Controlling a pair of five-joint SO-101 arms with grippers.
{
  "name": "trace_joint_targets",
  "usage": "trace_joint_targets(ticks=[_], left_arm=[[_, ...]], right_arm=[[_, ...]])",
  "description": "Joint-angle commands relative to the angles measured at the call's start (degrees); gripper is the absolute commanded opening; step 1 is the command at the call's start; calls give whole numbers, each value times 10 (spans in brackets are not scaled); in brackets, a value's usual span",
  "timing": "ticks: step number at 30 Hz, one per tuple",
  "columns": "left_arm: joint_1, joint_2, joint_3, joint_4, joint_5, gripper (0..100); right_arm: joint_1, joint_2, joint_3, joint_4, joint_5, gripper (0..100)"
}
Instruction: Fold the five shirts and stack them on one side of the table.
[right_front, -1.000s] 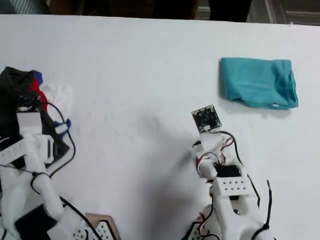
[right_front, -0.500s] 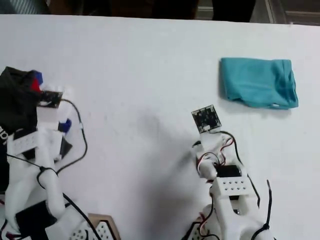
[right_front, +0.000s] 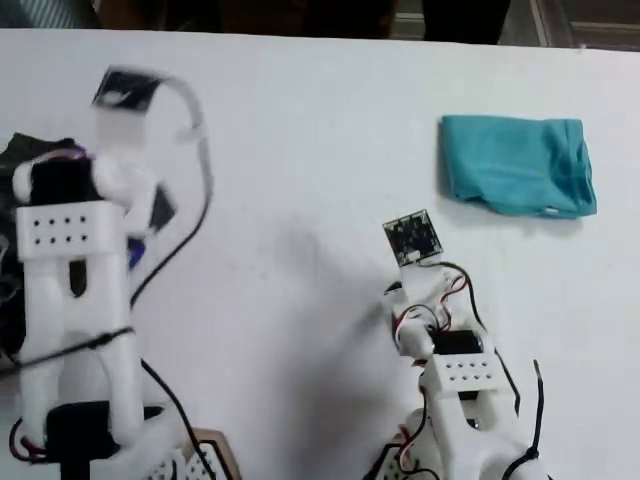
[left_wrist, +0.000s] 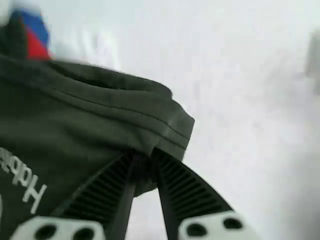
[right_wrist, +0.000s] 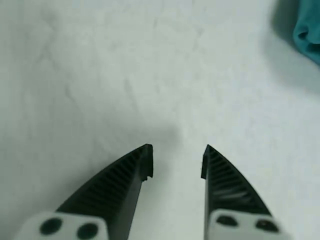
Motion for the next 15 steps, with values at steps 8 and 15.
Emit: trace_joint_targets(ticks=[8, 15], left_arm=[[188, 3, -356, -63, 1, 26], [248, -2, -380, -182, 4, 26]], right_arm=[[-5, -12, -3, -9, -4, 162], [-5, -12, -3, -10, -5, 161]])
